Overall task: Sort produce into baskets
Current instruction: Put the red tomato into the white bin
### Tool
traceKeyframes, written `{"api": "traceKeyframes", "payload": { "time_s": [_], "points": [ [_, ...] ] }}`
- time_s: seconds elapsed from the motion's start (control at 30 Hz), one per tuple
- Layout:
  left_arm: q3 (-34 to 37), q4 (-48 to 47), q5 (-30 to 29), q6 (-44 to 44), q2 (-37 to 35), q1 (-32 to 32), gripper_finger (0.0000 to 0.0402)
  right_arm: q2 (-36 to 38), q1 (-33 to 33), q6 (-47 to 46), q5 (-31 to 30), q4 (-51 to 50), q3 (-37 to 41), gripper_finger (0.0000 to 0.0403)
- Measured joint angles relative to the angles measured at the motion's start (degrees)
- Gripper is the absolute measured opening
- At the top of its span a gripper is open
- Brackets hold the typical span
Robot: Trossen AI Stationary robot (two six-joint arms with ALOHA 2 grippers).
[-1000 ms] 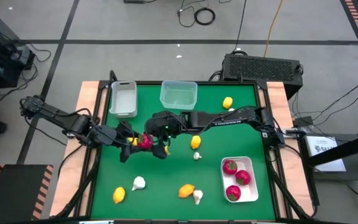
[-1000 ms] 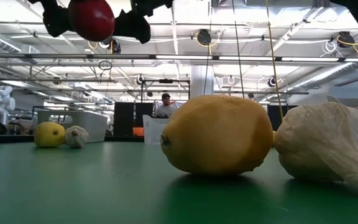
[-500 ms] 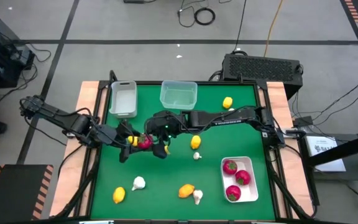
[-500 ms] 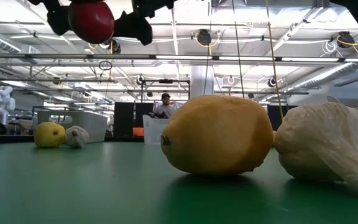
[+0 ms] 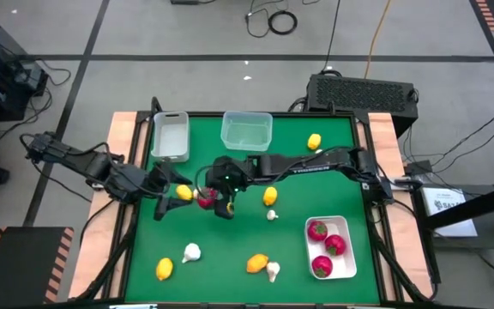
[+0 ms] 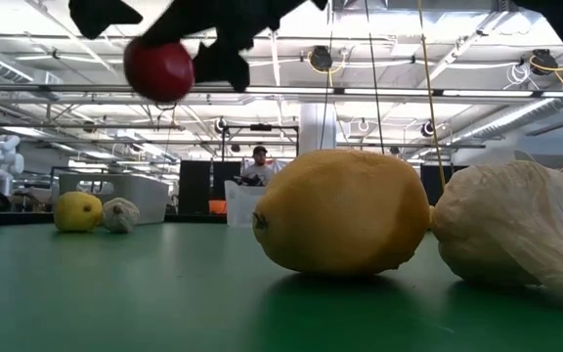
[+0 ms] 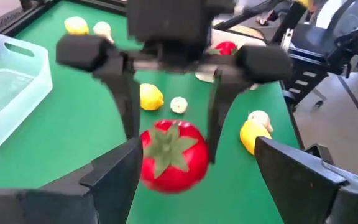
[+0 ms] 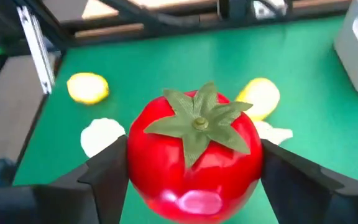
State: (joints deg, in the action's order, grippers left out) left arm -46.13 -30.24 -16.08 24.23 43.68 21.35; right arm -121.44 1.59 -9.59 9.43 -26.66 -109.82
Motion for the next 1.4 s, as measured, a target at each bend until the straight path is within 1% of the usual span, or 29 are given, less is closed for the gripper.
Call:
{"api": "traceKeyframes", "payload": {
  "time_s": [0.17,0.3,0.33,0.43,0.57,0.6,0.67,0.87,0.97,1.03,1.17,1.3,1.4],
  "points": [
    [0.04,-0.09,-0.84,-0.70,-1.87,0.01,0.0312,0.49,-0.27,-0.18,-0.03,-1.19,-0.26,0.0284],
    [0.09,-0.89,-2.76,-0.66,-1.88,-0.01,0.0312,1.47,-0.46,-0.19,-0.07,-7.34,-0.16,0.0285],
    [0.11,-1.03,-3.50,-0.64,-1.92,-0.01,0.0312,2.18,-0.47,-0.19,-0.06,-9.44,-0.24,0.0285],
    [0.09,-2.50,-4.65,0.63,-1.81,-0.74,0.0312,4.88,-0.47,-0.10,0.55,-20.03,-0.26,0.0285],
    [0.11,-6.87,-3.87,0.77,-1.86,-3.96,0.0312,7.65,0.13,-1.46,4.47,-33.08,-0.24,0.0285],
    [0.11,-7.70,-3.58,0.43,-2.04,-4.97,0.0312,8.33,0.48,-2.13,5.66,-35.07,-0.24,0.0285],
    [0.11,-8.66,-2.73,-0.94,-2.14,-6.75,0.0312,9.79,1.61,-3.73,7.34,-40.08,-0.26,0.0285],
    [0.11,-8.81,-0.43,-8.26,-2.59,-12.00,0.0312,12.49,6.35,-9.65,7.46,-51.26,-0.26,0.0285],
    [0.11,-8.75,0.86,-11.70,-2.56,-15.09,0.0312,13.82,9.31,-14.92,7.06,-54.27,-0.26,0.0285],
    [0.11,-8.67,3.69,-14.29,-2.48,-17.80,0.0312,14.60,11.66,-19.87,6.92,-55.80,-0.19,0.0286],
    [0.11,-6.18,9.96,-18.23,-2.51,-23.95,0.0312,16.91,17.89,-30.53,6.84,-55.47,1.32,0.0286],
    [0.11,-1.66,13.79,-20.55,-2.43,-29.68,0.0312,19.58,24.85,-42.13,4.63,-53.55,5.79,0.0286],
    [0.11,2.56,16.74,-20.55,-1.71,-33.25,0.0312,21.96,28.93,-50.05,2.86,-49.47,10.94,0.0286]
  ]
}}
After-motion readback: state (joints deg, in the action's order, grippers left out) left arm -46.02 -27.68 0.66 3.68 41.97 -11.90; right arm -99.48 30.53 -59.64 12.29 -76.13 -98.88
